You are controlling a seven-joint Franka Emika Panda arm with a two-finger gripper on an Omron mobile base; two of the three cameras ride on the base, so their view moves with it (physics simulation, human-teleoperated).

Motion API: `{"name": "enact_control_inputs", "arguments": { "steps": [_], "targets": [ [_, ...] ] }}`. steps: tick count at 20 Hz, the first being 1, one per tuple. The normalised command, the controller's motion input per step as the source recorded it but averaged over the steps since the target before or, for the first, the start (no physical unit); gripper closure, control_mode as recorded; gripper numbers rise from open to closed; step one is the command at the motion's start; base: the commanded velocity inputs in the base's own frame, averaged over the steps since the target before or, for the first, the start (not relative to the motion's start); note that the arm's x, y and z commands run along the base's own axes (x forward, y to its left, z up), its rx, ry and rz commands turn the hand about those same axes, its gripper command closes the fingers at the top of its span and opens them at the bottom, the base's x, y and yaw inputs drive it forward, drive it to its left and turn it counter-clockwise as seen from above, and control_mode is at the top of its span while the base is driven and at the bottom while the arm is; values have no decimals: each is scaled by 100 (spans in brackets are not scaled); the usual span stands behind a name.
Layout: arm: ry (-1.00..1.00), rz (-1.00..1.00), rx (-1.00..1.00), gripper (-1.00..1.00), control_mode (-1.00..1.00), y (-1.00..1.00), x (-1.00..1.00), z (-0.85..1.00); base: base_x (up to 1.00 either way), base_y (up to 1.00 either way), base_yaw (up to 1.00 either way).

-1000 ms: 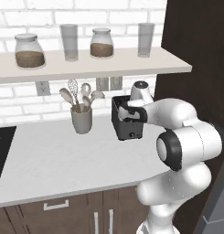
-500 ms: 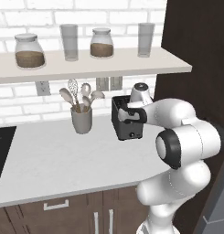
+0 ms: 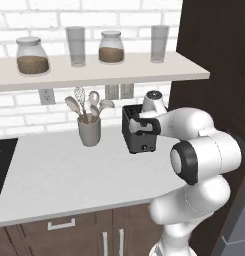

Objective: Start the toaster. Once the lever pops up, take the bread to the plate on the dining counter.

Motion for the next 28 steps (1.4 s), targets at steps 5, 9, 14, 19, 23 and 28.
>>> {"name": "enact_control_inputs", "arguments": {
  "steps": [5, 9, 14, 19, 23, 28],
  "targets": [
    [0, 0, 0, 100, -100, 1, 0, -55, 0, 0, 0],
    [6, 0, 0, 100, -100, 0, -29, -25, 0, 0, 0],
    [5, 0, 0, 100, -100, 0, -14, -41, 0, 0, 0],
    [-1, 0, 0, 100, -100, 0, 5, -37, 0, 0, 0],
    [-14, 0, -1, 100, -100, 6, -8, 39, 0, 0, 0],
    [-22, 0, 0, 100, -100, 2, -44, 72, 0, 0, 0]
  ]
}}
